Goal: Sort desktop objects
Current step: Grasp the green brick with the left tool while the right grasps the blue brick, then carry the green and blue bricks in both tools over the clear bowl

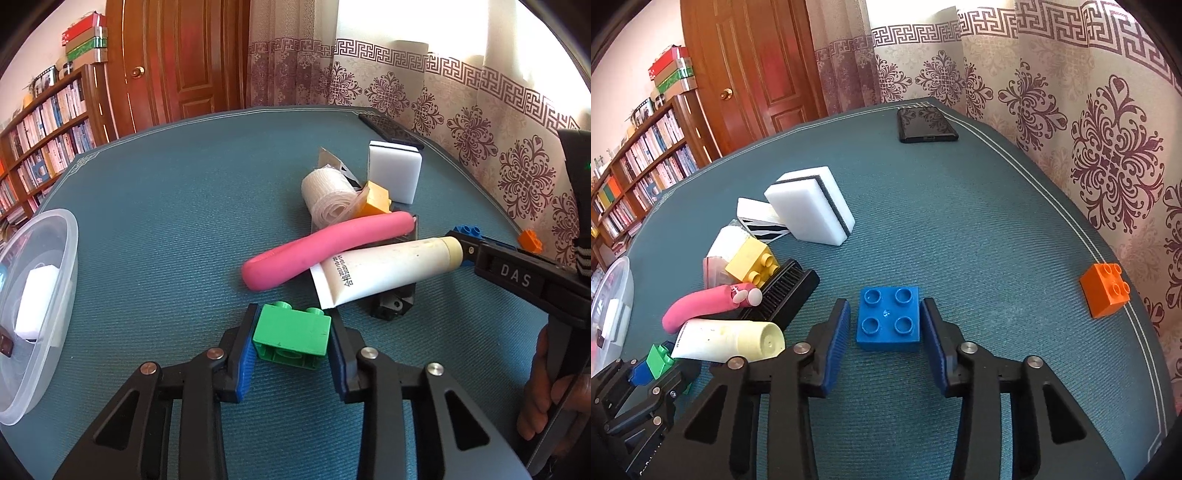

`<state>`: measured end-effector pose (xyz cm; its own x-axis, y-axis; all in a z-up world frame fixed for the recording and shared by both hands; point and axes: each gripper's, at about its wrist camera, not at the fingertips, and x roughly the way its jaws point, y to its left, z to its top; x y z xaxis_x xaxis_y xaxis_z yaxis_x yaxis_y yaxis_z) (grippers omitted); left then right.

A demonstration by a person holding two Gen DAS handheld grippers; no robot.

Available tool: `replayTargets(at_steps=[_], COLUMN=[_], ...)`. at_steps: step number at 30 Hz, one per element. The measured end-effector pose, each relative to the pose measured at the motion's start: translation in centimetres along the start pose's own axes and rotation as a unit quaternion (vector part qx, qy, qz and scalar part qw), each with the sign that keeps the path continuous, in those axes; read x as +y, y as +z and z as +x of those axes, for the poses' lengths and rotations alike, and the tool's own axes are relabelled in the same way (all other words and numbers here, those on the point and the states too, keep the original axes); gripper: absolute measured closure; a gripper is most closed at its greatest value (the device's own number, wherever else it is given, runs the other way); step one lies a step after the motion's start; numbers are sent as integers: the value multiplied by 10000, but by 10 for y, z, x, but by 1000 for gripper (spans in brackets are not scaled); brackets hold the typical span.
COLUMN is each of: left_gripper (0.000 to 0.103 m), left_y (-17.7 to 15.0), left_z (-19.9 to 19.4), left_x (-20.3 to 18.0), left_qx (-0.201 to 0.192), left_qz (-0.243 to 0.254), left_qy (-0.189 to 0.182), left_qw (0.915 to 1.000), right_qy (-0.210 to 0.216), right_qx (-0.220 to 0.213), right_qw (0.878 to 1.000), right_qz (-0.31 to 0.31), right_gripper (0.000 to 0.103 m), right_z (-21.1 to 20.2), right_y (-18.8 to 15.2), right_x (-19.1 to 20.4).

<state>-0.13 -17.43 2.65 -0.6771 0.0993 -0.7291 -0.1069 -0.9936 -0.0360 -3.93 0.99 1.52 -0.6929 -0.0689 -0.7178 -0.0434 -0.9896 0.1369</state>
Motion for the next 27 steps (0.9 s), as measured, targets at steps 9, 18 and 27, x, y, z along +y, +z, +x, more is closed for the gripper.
replayTargets(at_steps=[9,18,27], left_gripper=[66,66,66], left_y=[-2,-5,-8], left_z=[-6,-15,-33], left_x=[3,1,12], left_qx=[-130,-210,-373], left_qz=[-76,-99,-252], left_qy=[89,58,99], left_qw=[9998,9997,9989], right_qy=[74,116,238], right_qx=[-54,-158,-343], right_qw=[9998,9989,9980], right_qz=[161,420,469], right_gripper=[67,67,67], right_z=[-4,-16,-39], right_y=[0,-1,-2], right_x=[-7,-16,-8])
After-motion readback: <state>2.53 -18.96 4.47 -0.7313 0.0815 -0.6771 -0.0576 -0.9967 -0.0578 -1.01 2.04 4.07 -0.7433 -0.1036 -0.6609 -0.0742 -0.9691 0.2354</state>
